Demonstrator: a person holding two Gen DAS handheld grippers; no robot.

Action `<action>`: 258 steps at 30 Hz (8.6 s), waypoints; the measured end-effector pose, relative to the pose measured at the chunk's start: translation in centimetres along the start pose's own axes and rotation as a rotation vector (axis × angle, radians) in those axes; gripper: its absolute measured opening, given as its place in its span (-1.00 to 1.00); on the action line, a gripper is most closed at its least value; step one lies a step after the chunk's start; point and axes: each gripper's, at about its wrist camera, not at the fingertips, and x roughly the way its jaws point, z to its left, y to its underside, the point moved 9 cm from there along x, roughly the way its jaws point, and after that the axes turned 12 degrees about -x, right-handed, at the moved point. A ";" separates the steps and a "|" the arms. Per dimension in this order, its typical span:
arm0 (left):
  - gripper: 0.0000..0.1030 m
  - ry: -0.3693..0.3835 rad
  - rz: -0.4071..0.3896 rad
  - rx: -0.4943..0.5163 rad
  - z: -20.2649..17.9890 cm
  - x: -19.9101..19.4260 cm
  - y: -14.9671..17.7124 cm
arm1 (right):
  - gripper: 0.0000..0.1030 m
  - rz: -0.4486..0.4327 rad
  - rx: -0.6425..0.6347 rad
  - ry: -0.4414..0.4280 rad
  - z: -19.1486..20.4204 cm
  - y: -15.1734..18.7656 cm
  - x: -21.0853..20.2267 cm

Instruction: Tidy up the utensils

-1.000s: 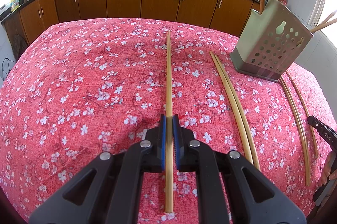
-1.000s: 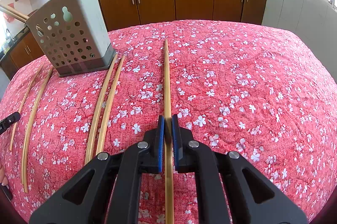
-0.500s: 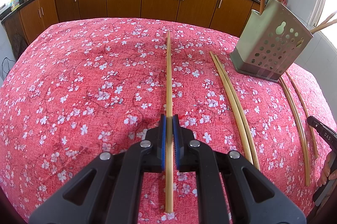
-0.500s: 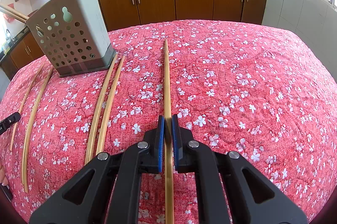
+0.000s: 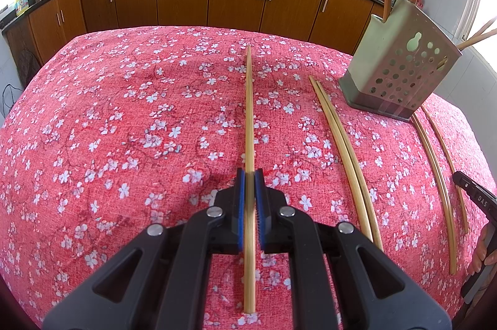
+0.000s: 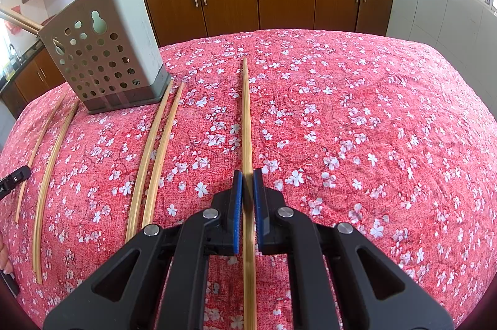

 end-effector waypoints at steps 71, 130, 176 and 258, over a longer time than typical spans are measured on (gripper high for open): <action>-0.85 0.222 -0.409 0.142 -10.5 -21.7 -11.4 | -0.85 -0.562 0.011 -0.132 2.6 -14.6 -21.5; -0.37 0.142 -0.003 0.054 -5.0 -5.4 2.6 | -0.83 0.084 -0.037 -0.214 6.7 0.8 -2.0; -0.80 -0.042 -0.008 0.000 0.8 0.1 -0.9 | -0.84 0.002 0.025 -0.007 -0.1 -1.3 0.7; -0.79 -0.037 -0.007 -0.008 0.7 -0.1 -0.9 | -0.84 0.002 0.027 -0.006 0.0 -1.2 0.6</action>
